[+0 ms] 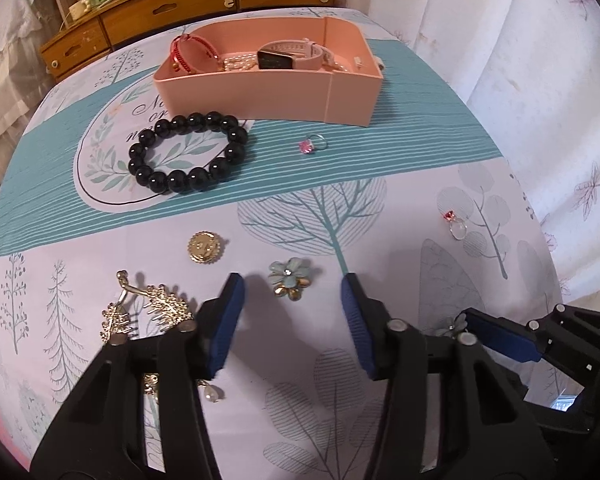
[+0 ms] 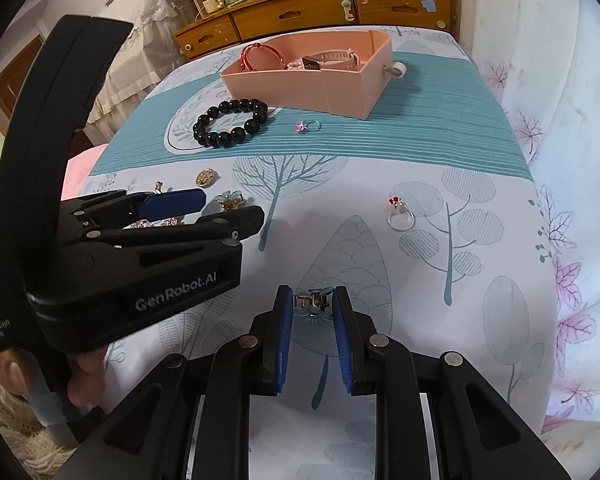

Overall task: Organize jewelry
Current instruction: 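Grasp the flower brooch with the left gripper while the right gripper grasps a small silver earring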

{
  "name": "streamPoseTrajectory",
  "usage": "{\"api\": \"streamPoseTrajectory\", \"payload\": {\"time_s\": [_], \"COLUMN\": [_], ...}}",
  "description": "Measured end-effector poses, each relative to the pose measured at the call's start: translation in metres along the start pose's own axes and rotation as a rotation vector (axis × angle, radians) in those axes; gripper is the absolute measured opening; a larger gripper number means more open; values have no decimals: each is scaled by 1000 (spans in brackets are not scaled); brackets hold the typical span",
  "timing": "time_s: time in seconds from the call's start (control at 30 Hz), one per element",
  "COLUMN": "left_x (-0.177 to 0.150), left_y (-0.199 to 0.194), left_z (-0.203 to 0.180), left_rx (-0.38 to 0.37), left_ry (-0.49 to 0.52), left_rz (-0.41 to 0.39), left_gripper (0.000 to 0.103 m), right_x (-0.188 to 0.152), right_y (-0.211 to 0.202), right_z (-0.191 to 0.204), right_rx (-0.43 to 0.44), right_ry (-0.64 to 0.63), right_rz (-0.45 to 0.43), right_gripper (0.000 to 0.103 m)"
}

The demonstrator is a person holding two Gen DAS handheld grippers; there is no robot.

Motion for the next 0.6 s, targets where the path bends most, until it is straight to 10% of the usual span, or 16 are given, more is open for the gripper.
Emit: {"api": "streamPoseTrajectory", "payload": {"time_s": [0.6], "left_x": [-2], "left_y": [-3], "left_z": [-2], "left_rx": [-13], "left_ry": [7], "left_rz": [-21], "left_gripper": [12], "right_x": [-1], "right_y": [2], "right_z": [-3], "right_rx": [3], "right_ry": [15], "right_rz": [1], "right_gripper": [20]}}
Point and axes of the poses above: each gripper's, at about its wrist camera, not at the fingertips, and y roughly the way its jaws point, z to its left, x to its top, the point moved 5 cm from there along y, roughly the way its jaws point, and after that the axes turned 1 degree about z, right-handed, at the moved point
